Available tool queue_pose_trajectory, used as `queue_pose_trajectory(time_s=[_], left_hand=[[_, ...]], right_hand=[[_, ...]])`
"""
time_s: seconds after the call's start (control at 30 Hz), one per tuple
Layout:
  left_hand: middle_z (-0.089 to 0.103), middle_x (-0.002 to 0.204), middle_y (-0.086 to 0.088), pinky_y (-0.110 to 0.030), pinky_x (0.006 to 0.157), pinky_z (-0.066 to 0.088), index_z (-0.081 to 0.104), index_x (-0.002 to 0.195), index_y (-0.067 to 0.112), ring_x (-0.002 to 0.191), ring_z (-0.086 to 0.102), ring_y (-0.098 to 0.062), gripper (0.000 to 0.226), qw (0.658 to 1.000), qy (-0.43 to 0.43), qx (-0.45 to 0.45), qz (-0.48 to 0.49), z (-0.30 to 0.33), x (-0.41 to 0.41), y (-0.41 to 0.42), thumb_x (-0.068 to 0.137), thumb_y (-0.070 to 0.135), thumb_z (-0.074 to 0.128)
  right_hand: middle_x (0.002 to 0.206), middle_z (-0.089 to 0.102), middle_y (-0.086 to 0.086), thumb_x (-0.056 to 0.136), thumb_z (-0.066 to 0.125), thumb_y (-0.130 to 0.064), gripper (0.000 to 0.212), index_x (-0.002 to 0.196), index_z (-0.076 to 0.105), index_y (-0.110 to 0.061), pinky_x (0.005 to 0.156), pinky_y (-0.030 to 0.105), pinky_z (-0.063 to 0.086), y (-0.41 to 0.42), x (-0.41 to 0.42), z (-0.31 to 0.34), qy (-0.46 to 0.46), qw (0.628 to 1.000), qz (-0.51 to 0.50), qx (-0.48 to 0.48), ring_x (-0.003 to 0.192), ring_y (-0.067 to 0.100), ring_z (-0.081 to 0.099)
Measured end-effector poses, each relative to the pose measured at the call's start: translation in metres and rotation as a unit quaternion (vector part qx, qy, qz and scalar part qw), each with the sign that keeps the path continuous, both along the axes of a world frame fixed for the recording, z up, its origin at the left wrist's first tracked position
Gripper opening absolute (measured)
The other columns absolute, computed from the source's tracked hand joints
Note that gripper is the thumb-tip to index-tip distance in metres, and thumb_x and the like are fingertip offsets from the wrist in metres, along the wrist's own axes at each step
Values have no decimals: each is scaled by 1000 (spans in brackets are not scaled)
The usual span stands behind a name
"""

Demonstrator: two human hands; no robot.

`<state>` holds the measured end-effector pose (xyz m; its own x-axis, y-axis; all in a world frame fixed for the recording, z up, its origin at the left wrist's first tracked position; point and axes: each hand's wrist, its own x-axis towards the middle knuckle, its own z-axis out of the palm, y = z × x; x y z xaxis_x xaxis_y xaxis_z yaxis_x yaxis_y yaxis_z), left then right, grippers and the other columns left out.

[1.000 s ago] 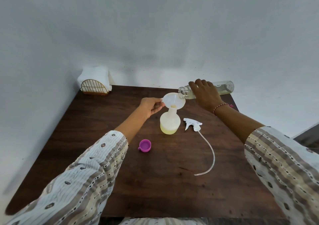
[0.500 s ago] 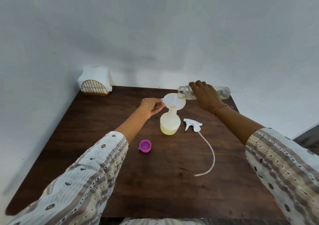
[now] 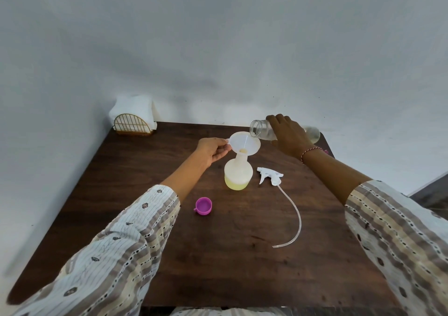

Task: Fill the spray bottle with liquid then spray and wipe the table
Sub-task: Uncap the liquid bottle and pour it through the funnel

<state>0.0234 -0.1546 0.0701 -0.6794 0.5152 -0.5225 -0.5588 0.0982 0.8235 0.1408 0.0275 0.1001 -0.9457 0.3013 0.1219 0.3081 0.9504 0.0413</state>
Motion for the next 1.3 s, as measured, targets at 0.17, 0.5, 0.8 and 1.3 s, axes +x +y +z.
queue_pose_trajectory(time_s=[0.17,0.5,0.8,1.3], left_hand=[[64,76,-7,-20,70,53,63,106,-2,69,62,-10,19,1000,1,-3,1,-2,-1,0,88,2,59],[64,76,-7,-18,65,54,63,102,-1,69,63,-10,14,1000,-4,-4,3,-3,-1,-1,88,2,59],[66,78,-8,-21,70,54,64,98,1,71,64,-11,11,1000,-4,-15,9,-3,0,-1,88,3,60],[66,77,-8,-21,72,54,64,100,1,70,64,-11,13,1000,-7,-14,10,-2,-1,-1,88,3,60]], right_hand=[[117,51,16,82,53,-5,50,130,41,-8,87,41,40,0,-1,-2,9,999,3,44,105,36,50],[119,51,16,84,49,-3,47,130,42,-9,89,42,40,3,-1,-5,4,996,3,90,106,36,50],[119,52,18,82,50,-1,48,129,43,-7,91,42,38,5,-1,-6,-2,994,0,106,105,37,51],[118,52,19,82,50,-2,47,128,45,-6,93,44,37,8,-2,-6,4,994,12,111,104,38,51]])
